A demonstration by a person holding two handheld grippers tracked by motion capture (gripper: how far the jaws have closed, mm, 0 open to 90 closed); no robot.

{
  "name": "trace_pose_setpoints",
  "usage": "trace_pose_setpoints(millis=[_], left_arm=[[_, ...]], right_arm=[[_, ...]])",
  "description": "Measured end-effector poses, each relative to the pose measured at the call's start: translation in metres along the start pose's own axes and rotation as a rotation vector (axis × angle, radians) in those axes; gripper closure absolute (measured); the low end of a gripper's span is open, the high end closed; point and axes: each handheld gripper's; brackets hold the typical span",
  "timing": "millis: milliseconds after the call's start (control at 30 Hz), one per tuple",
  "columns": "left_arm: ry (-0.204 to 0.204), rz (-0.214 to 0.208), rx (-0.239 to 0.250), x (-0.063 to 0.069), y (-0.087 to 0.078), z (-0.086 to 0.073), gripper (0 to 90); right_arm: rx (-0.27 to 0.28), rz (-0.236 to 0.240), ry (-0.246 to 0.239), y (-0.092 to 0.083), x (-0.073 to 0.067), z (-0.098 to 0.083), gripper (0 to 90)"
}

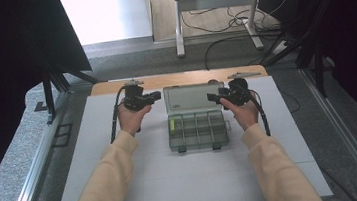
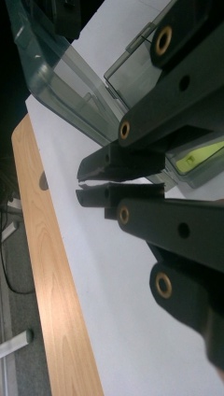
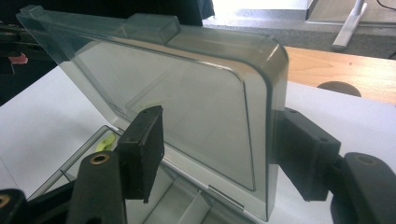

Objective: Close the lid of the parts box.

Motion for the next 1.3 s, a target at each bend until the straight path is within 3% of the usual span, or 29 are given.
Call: trace_pose_setpoints(millis=[367,833,1133,1300], left_arm=[[0.021,-0.027,0.003,0.007,0.008,0.009,89.6],[0.022,-0.038,0.0,0.005,0.01,0.009,89.8],[0.026,-0.04,-0.002,0.004,0.011,0.008,89.8],[0.031,-0.042,-0.003,0.004,0.01,0.008,89.7]], right_arm=[[0.001,0.001,0.002,0.001,0.001,0.0,36.0],[-0.001,0.005,0.001,-0.003,0.003,0.0,34.9],[0.0,-0.02,-0.008,-0.03,0.013,-0.003,33.6],[0.002,-0.048,0.005,-0.047,0.023,-0.006,37.1]])
Point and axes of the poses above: each handheld gripper's, and its own axes: y roughly forward along the jaws, z roughly out of its top, x roughly to its right, and after that the axes turned 1 degree about z, right-handed
